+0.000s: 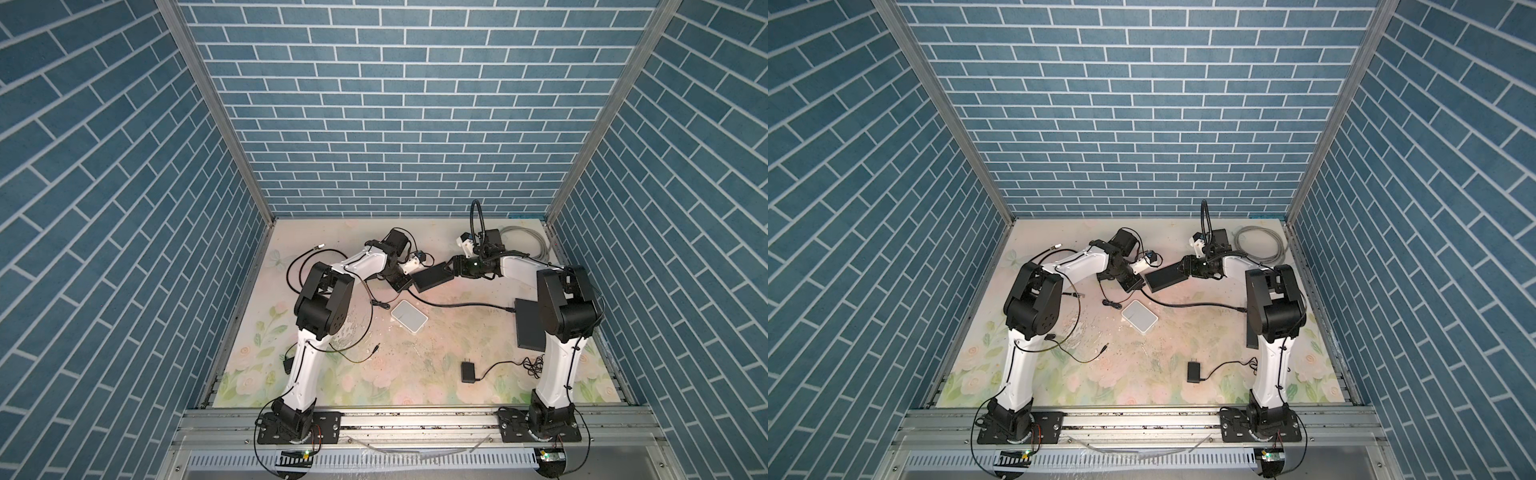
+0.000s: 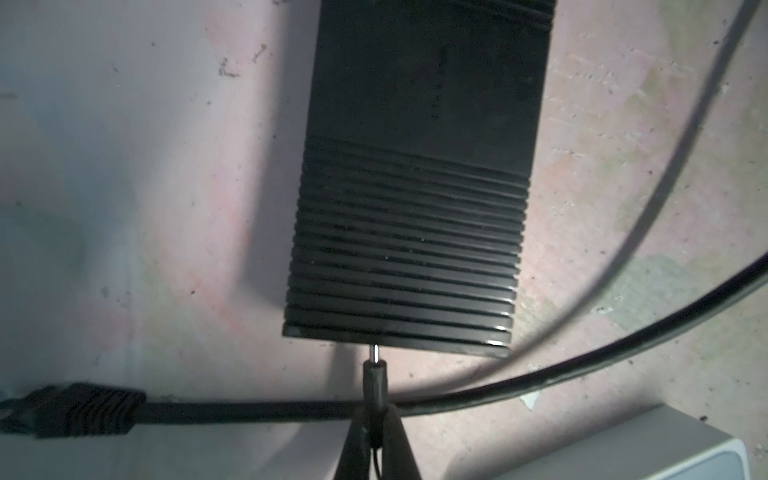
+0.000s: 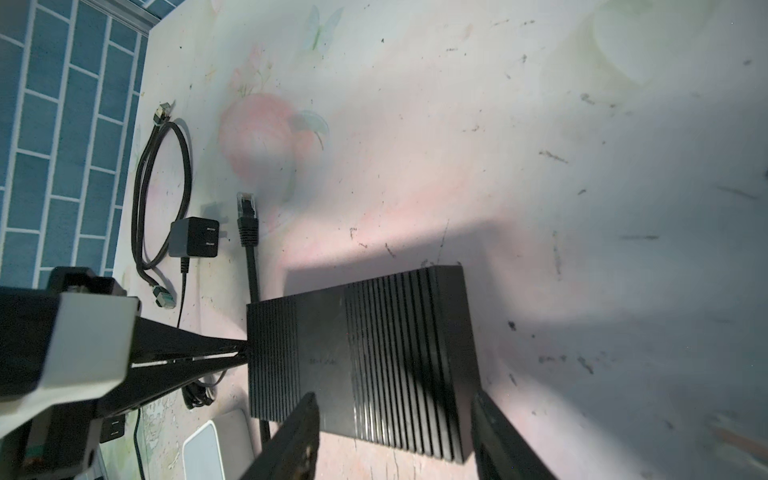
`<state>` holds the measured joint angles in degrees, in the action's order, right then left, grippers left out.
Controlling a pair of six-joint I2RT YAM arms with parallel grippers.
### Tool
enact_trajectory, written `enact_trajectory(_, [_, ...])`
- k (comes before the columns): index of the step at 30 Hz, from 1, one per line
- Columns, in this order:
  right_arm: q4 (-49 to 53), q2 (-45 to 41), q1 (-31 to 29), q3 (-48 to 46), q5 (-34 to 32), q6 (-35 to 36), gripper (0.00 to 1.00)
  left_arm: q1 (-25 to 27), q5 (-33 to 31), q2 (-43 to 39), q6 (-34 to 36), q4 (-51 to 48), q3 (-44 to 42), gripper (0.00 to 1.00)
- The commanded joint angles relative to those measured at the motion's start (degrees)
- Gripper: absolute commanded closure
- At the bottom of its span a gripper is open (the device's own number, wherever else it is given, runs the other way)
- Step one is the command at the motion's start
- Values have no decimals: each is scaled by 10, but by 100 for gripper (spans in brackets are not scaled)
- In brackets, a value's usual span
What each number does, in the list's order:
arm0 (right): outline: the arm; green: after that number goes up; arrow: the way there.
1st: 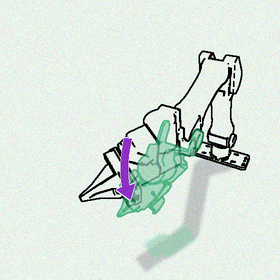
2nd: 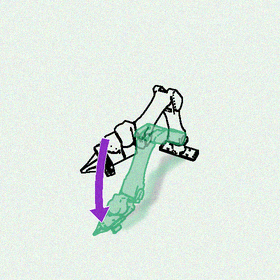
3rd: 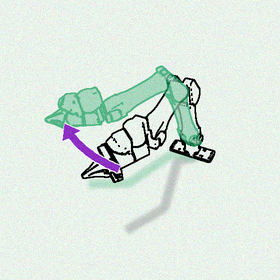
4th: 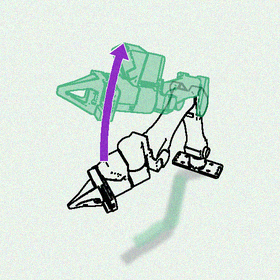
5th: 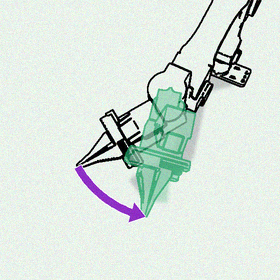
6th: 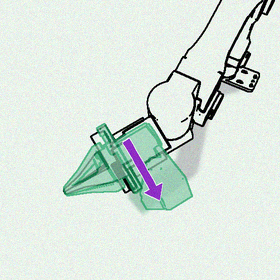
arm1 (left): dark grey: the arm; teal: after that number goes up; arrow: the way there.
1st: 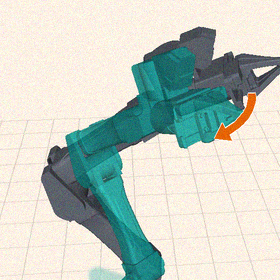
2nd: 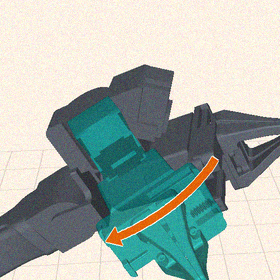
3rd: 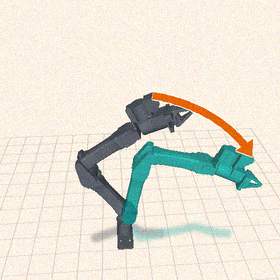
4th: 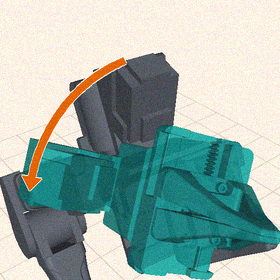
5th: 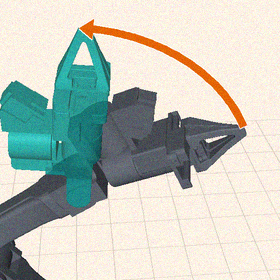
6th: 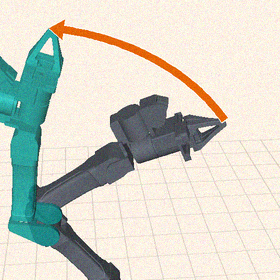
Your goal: Insert the plug into the switch port
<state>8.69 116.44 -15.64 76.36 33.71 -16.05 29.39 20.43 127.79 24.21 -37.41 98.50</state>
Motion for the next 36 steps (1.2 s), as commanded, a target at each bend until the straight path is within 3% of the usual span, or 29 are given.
enact_trajectory(1, [18, 15, -5, 29, 9, 32, 42, 1, 11, -4, 4, 9, -7, 98])
enact_trajectory(10, [29, 25, -11, 40, 25, 50, 43, 2, 21, -2, 5, 15, -10, 98])
enact_trajectory(23, [142, 52, -18, 92, 143, 194, 46, 9, 47, -15, 22, 42, -19, 100])
enact_trajectory(30, [172, 60, -23, 109, 167, 237, 46, 12, 56, -13, 29, 53, -19, 100])
enact_trajectory(36, [216, 69, -29, 136, 110, 273, 45, 13, 65, -11, 62, 21, 0, 100])
